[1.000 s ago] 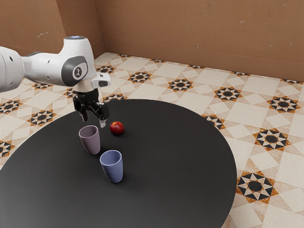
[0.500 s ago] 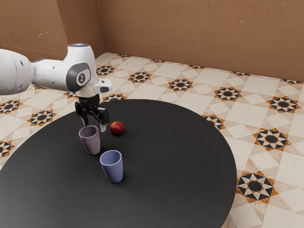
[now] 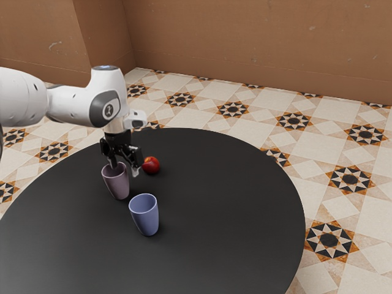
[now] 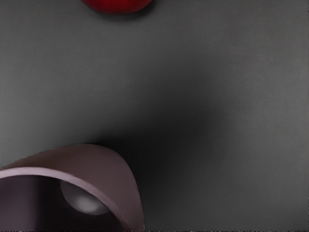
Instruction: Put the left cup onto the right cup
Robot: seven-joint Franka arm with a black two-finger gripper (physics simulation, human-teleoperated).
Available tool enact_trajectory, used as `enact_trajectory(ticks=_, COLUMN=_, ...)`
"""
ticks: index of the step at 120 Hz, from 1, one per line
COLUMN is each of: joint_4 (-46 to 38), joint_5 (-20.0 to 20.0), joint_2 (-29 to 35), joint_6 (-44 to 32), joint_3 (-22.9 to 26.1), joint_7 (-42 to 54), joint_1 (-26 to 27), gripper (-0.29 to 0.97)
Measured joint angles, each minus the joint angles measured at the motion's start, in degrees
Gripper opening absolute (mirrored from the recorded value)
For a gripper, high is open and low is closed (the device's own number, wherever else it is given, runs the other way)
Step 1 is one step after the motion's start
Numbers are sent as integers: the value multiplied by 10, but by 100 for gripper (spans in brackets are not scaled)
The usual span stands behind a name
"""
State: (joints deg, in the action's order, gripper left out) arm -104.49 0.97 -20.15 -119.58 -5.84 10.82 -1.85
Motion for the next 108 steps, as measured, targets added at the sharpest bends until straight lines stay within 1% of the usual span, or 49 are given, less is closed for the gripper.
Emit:
enact_trajectory(ticks=23, joint_4=-20, joint_5=0, joint_2=10, joint_6=-16, joint_3=0, joint_7=1, joint_1=2, gripper=65)
enact_trajectory(ticks=65, joint_4=-25, joint_5=1, joint_2=-7, joint_6=-36, joint_3=0, joint_7=2, joint_1=0, gripper=64)
enact_trajectory(ticks=78, joint_4=-25, joint_5=3, joint_2=-12, joint_6=-39, joint_3=0, joint_7=3, joint_1=0, gripper=58)
enact_trajectory(ticks=108, joint_4=-24, joint_5=6, joint_2=-19, joint_6=-42, joint_3=0, joint_7=3, joint_1=0, gripper=35)
